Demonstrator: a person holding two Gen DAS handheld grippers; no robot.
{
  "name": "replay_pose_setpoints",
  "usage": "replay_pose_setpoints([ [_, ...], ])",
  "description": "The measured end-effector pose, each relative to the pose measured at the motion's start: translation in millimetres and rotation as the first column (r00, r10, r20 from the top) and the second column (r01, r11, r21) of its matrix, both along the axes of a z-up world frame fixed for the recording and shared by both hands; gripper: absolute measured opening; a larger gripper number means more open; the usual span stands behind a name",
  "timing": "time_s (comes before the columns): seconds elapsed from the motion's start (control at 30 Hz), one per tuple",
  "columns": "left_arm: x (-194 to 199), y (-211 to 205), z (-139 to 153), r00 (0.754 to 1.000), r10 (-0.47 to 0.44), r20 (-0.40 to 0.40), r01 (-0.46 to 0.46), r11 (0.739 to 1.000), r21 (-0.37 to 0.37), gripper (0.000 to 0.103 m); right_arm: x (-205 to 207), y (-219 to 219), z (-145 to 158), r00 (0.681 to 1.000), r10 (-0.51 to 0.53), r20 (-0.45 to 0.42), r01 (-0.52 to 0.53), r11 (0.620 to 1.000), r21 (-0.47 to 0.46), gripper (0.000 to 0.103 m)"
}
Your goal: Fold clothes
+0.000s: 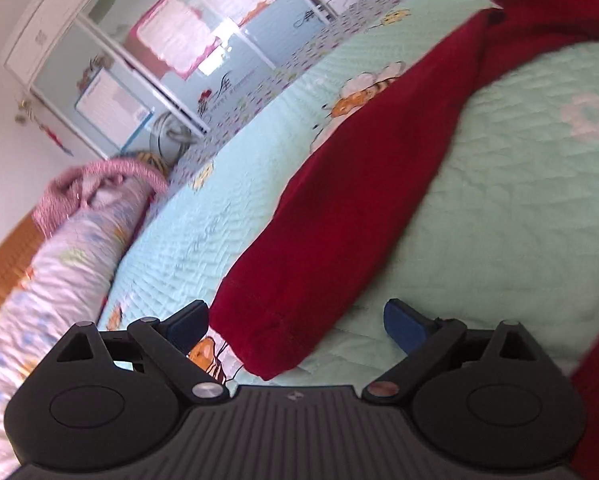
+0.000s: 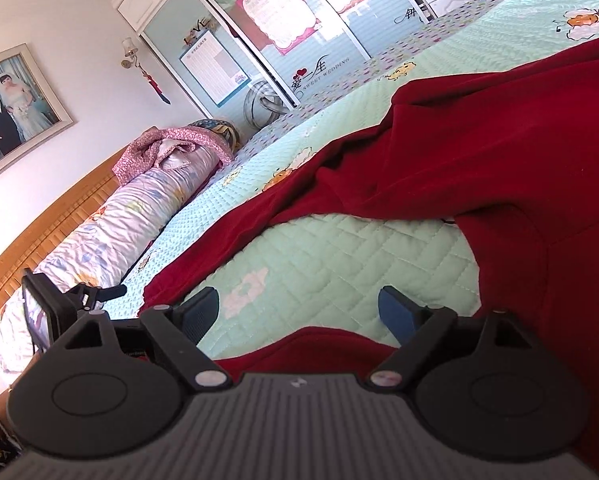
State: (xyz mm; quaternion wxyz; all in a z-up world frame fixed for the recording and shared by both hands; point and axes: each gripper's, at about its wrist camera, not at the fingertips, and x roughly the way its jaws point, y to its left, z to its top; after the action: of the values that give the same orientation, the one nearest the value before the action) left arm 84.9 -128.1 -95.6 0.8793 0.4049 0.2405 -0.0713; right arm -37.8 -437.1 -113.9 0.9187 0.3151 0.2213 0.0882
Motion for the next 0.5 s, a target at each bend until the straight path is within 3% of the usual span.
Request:
replay_pose_setpoints([
  [0.1,7,7,1,1.000,0.000,-0.025,-0.001,0.999,-0.033,0.097,0,0,0,1.000,0.000,0.000,0.000,1.000,0.001,0.087],
  [0.17,8,6,-1,0.998,-0.030,-0.054,0.027,0.998,-0.052,0.081,0,0,-1,1.000,0.000,0.000,0.000,1.000,0.001,0.088],
  [0.2,9,5,-2,0.996,-0.046,-0.072,0.042,0.997,-0.064,0.054,0,0,-1,1.000,0.000,0.000,0.000,1.000,0.000,0.088],
  [0.23,9,3,-4,0.995,-0.054,-0.079,0.050,0.997,-0.058,0.009,0,0,-1,1.000,0.000,0.000,0.000,1.000,0.000,0.088],
  [0.33,6,-4,-12,0.995,-0.059,-0.076,0.059,0.998,0.006,0.003,-1,0,-1,1.000,-0.001,0.000,0.001,1.000,-0.002,0.088],
  [0.37,6,-3,-6,0.995,-0.056,-0.078,0.055,0.998,-0.016,0.003,-1,0,-1,1.000,-0.001,0.001,0.001,1.000,-0.001,0.087],
  [0.5,4,6,45,0.994,-0.060,-0.096,0.037,0.975,-0.220,0.004,-1,0,-1,1.000,-0.001,0.001,0.001,1.000,-0.002,0.088],
])
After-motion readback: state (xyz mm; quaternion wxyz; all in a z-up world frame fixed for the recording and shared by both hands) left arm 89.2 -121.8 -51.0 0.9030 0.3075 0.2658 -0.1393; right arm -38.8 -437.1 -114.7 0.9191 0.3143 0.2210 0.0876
